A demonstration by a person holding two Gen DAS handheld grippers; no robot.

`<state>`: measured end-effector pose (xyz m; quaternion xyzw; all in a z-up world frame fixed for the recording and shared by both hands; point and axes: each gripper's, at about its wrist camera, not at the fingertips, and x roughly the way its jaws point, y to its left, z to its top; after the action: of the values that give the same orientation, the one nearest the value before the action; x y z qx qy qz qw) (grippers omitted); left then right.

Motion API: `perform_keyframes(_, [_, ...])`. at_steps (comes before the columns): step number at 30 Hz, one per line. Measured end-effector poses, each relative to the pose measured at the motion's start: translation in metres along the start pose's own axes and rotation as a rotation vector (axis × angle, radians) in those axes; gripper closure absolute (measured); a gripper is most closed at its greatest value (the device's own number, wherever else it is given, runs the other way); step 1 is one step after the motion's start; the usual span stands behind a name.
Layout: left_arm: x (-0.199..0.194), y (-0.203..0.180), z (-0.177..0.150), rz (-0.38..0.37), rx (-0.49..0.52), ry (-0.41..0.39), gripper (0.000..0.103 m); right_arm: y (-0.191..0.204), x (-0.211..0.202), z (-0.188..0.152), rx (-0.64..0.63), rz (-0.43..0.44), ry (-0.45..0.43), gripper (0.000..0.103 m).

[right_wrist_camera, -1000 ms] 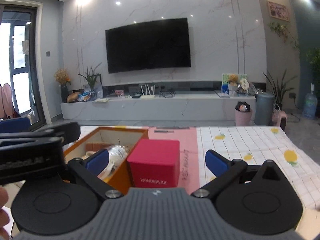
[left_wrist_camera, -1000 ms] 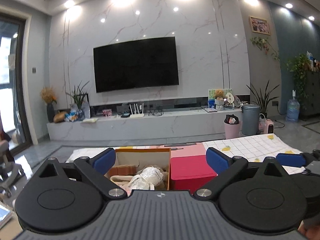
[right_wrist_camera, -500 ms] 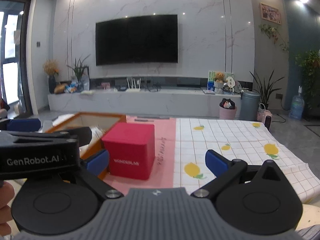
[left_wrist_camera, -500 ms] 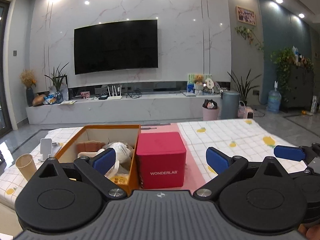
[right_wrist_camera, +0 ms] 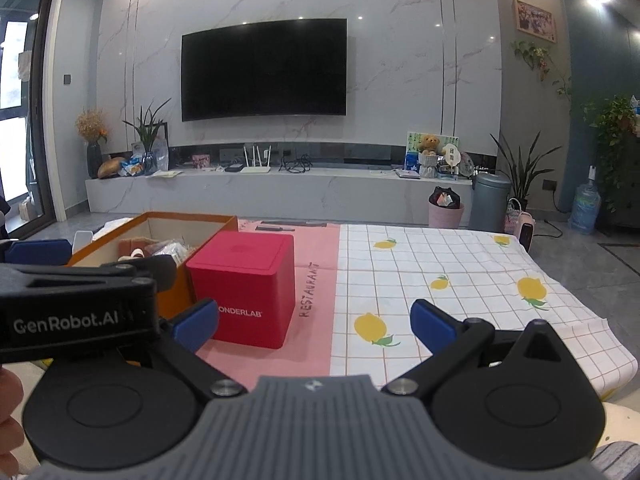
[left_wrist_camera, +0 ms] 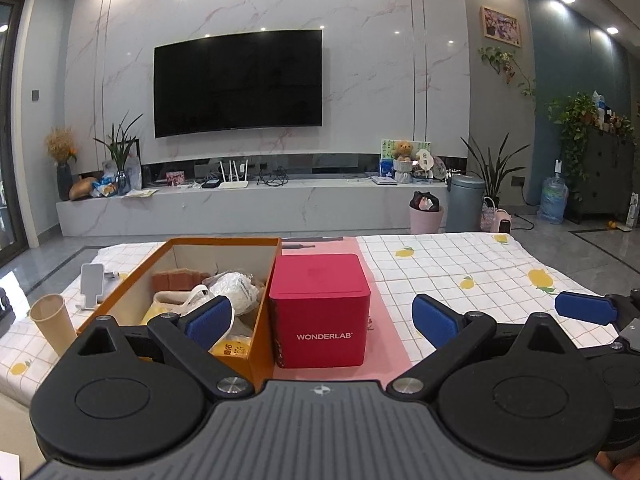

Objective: Organize soft objects

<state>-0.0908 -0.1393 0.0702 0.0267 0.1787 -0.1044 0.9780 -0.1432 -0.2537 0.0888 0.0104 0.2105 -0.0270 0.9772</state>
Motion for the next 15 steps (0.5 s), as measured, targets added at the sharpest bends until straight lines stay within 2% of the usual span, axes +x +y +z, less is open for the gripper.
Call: perform_keyframes(15, [0.0009, -0.0050, -0.0015, 0.010, 0.005, -0.003, 0.000, 0.0014, -0.0004, -0.0017, -0.001, -0.003, -0.001, 0.003])
